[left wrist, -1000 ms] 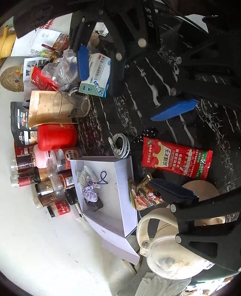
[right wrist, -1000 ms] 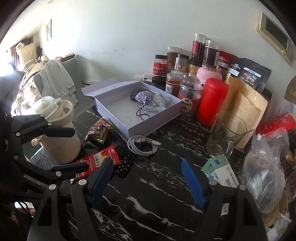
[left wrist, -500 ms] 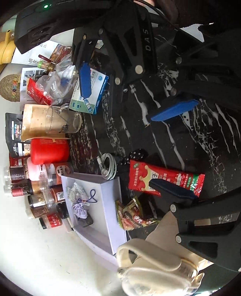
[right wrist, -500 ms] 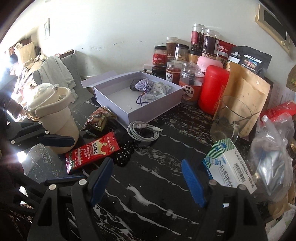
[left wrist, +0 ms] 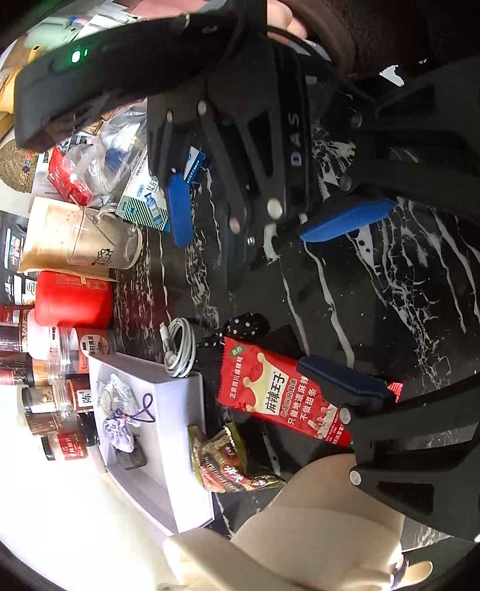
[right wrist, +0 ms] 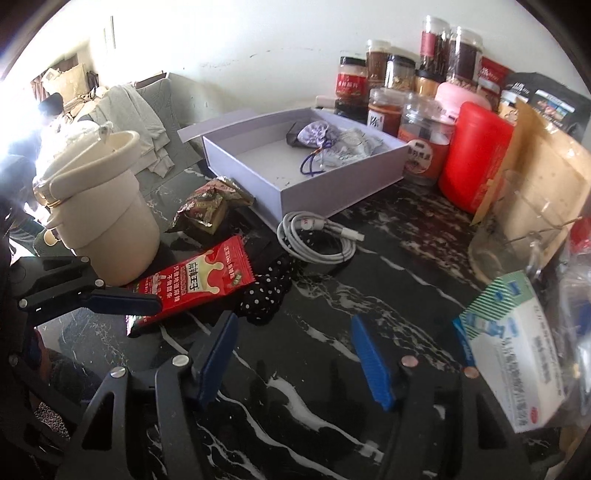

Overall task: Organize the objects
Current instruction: 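Move the right gripper to the black polka-dot cloth and the left gripper to the white cable, then grasp the black polka-dot cloth with the right gripper while the left gripper grasps the coiled white cable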

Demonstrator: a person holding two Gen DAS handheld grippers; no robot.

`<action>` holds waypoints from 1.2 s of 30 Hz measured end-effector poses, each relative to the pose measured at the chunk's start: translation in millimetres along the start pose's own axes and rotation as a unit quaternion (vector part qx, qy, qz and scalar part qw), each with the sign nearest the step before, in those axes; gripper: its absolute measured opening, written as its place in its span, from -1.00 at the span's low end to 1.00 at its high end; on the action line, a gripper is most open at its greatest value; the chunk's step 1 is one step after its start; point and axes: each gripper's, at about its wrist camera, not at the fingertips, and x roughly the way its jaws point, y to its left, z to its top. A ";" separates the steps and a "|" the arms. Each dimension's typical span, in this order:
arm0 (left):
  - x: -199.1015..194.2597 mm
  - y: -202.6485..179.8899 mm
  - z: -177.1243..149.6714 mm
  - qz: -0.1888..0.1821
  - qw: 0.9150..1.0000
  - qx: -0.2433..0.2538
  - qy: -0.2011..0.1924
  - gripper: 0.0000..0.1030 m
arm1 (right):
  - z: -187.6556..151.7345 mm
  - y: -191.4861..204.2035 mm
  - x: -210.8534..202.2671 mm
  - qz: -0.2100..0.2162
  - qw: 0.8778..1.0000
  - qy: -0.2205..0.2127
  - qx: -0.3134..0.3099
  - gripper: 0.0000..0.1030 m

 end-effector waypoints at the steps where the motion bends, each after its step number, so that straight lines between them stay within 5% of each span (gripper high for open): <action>1: 2.4 0.7 -0.4 0.000 1.000 -0.001 0.001 0.23 | 0.6 0.2 4.5 0.004 1.000 0.004 -0.001 0.22; 9: 22.9 11.4 4.4 -0.008 1.000 -0.012 0.027 0.23 | 11.9 3.0 39.9 0.054 0.998 0.033 -0.015 0.03; 11: 25.8 13.7 6.6 -0.008 0.999 -0.013 0.028 0.23 | 14.4 4.1 49.2 0.059 0.997 0.045 -0.020 -0.27; 17: 37.0 18.9 15.1 -0.006 0.999 -0.019 0.035 0.23 | 18.5 4.8 57.8 0.069 0.996 0.056 -0.020 -0.71; 36: 51.2 19.8 49.3 0.015 1.000 -0.018 0.003 0.23 | -23.5 -43.0 21.9 0.013 0.997 0.061 0.046 -0.74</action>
